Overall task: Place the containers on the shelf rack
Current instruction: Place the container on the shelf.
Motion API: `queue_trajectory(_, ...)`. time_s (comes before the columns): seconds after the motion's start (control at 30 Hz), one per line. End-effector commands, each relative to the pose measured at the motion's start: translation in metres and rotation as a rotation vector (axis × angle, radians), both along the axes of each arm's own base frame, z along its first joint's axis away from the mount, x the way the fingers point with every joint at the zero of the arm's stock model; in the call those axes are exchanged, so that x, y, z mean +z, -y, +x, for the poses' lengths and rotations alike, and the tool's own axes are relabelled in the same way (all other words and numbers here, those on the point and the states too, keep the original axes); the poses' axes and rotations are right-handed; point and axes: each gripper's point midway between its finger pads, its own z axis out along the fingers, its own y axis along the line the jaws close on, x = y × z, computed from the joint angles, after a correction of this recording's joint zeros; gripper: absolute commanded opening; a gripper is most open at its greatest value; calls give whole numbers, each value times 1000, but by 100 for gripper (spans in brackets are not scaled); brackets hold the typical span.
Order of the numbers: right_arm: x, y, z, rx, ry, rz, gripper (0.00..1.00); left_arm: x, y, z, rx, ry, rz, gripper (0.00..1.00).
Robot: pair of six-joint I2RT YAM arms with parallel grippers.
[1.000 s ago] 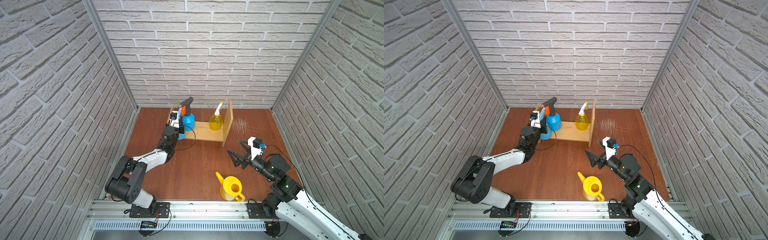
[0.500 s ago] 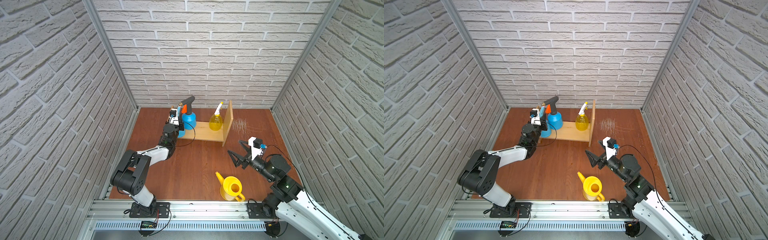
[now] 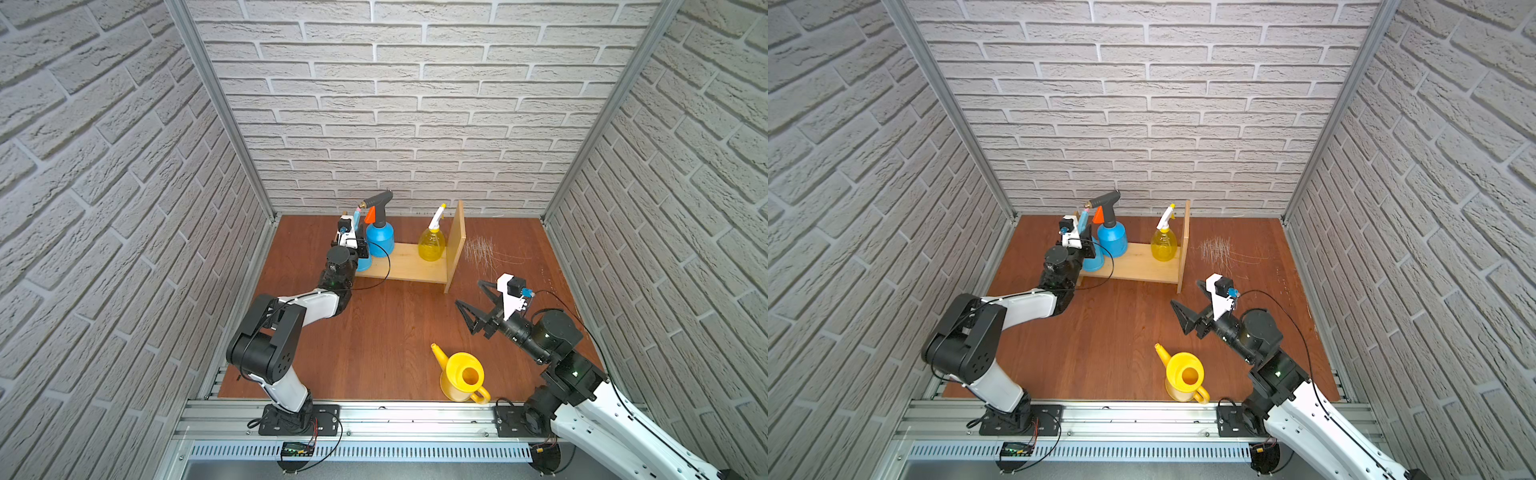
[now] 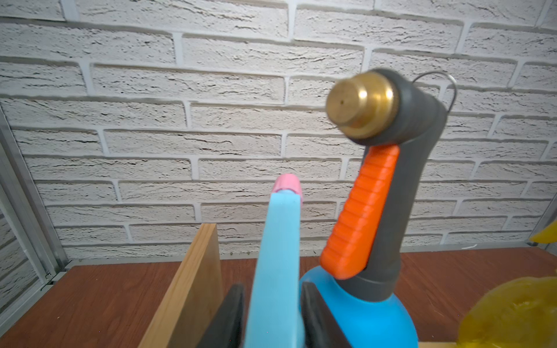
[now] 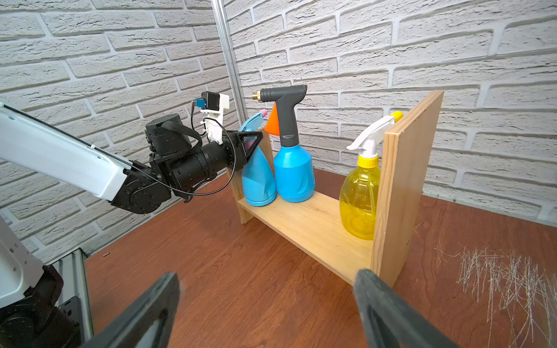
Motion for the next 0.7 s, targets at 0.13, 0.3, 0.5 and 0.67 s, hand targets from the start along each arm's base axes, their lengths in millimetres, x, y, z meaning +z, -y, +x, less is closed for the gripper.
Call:
queue_trajectory(0.13,10,0,-1,0,38,33,95,12,-7,-8,3,40,-28,53)
queue_trajectory(0.3,9,0,-1,0,38,32,95,16,-8,-15,-5,40,-30,64)
queue_trajectory(0.5,10,0,-1,0,39,31,95,26,-12,-27,-7,53,-42,74)
queue_trajectory(0.67,10,0,-1,2,41,32,95,36,-12,-41,-30,61,-49,78)
